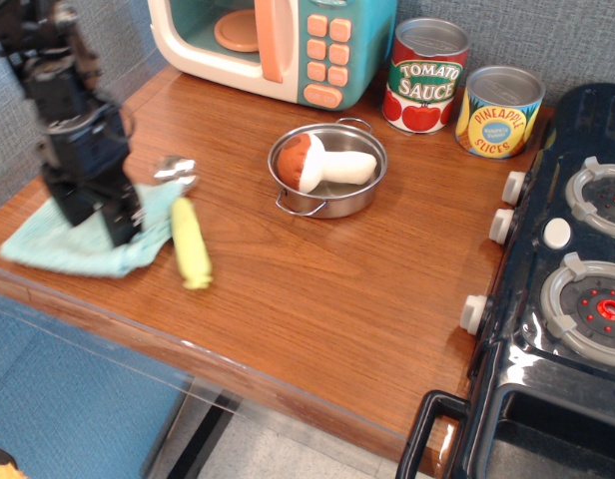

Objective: Move the towel and place it at the bottom left corner of the table

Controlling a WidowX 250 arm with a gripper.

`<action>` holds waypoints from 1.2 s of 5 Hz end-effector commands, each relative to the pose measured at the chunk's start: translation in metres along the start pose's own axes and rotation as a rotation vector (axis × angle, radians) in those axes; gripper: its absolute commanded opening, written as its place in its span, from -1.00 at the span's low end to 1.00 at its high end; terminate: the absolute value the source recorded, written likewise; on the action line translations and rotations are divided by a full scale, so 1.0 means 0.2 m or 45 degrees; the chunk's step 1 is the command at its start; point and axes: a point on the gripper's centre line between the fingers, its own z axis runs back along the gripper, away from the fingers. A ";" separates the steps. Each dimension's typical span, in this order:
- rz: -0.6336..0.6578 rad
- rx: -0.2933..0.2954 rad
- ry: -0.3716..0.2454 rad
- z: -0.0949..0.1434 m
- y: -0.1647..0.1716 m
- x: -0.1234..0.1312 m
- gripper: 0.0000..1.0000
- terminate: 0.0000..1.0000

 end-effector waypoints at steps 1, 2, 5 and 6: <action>-0.027 0.022 -0.033 0.05 0.05 -0.19 1.00 -1.00; -0.081 -0.028 -0.136 0.11 0.03 -0.05 1.00 -1.00; -0.209 0.009 -0.275 0.48 -0.12 0.19 1.00 -1.00; -0.153 0.046 -0.190 0.48 -0.15 0.17 1.00 -1.00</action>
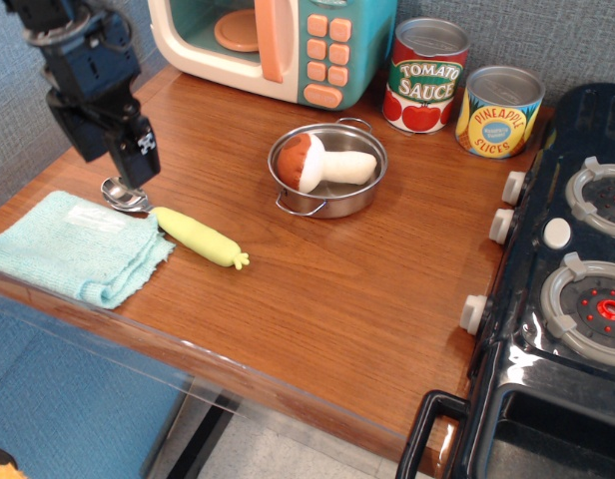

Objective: Move the towel and place it at the bottom left corner of the table

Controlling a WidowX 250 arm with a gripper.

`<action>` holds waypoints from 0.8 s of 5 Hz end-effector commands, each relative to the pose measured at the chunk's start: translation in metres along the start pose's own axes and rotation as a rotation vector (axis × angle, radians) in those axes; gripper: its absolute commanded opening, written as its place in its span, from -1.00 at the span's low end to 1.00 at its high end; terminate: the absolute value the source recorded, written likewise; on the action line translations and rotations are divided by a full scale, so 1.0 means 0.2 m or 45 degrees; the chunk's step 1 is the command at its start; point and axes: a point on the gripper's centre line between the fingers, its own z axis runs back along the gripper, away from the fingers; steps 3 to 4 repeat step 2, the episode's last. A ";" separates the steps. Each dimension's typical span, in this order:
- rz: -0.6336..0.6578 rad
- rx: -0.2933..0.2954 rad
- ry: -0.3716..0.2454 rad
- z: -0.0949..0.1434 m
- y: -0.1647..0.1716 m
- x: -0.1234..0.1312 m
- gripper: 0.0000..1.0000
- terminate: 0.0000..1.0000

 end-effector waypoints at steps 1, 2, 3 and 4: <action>0.042 0.090 0.025 0.09 -0.01 0.00 1.00 -1.00; 0.042 0.090 0.025 0.09 -0.01 0.00 1.00 1.00; 0.042 0.090 0.025 0.09 -0.01 0.00 1.00 1.00; 0.042 0.090 0.025 0.09 -0.01 0.00 1.00 1.00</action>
